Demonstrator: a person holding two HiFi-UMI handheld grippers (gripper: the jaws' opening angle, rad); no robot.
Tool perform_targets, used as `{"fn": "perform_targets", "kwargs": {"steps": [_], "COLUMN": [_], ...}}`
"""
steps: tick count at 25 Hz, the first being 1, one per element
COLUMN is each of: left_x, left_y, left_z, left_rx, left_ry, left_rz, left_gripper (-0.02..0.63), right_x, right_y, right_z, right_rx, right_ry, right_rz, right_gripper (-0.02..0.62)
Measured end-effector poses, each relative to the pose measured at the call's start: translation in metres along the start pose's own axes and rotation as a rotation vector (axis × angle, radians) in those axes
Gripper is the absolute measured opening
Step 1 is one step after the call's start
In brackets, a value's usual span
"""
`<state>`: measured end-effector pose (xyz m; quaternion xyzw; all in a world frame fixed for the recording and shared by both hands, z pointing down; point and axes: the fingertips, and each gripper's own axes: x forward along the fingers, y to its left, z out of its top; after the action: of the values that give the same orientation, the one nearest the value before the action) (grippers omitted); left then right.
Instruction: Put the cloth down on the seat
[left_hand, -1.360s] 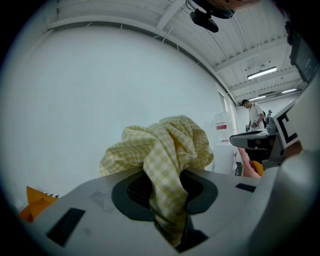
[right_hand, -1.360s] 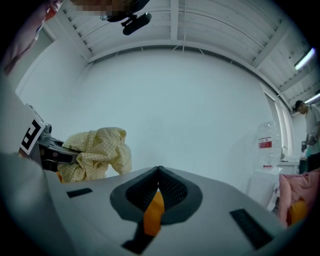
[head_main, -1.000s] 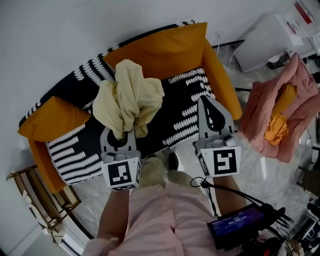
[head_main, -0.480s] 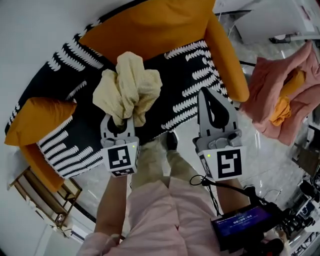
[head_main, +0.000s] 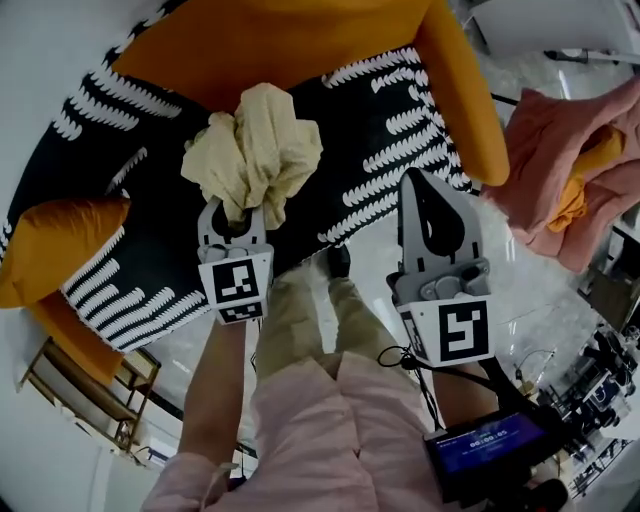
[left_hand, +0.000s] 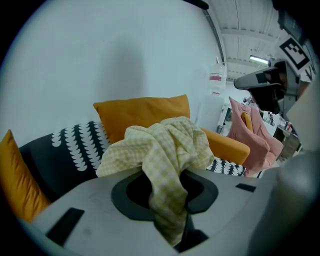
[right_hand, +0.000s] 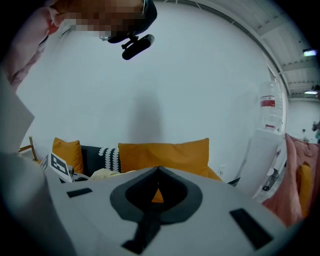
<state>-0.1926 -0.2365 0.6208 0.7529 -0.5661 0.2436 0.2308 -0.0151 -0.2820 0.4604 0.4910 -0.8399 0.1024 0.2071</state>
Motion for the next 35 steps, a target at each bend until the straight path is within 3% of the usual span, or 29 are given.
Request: {"fn": "perform_targets", "kwargs": {"steps": [13,18,21,29,35], "left_x": [0.049,0.070,0.071,0.048,0.009], "left_y": [0.013,0.012,0.005,0.003,0.006], "left_z": [-0.042,-0.057,-0.062,-0.047,0.002], "left_rx": [0.007,-0.042,-0.024,0.007,0.016], "left_ry": [0.108,0.177,0.212,0.182,0.064], "left_rz": [-0.032,-0.065,-0.079,-0.068,-0.011], "left_gripper": [0.135,0.270,0.298,0.302,0.253], "right_x": [0.010,0.010,0.009,0.006,-0.010], "right_y": [-0.005,-0.010,-0.014,-0.006,-0.005], "right_z": [-0.040,-0.056,-0.059,-0.044,-0.011], "right_rx": [0.024,0.037,0.045,0.045,0.025], "right_ry": [0.070,0.093,0.099,0.062,-0.009], "right_rz": [-0.030,-0.040,-0.043,-0.027,-0.016], "right_gripper": [0.002,0.002,0.002,0.002,0.002]}}
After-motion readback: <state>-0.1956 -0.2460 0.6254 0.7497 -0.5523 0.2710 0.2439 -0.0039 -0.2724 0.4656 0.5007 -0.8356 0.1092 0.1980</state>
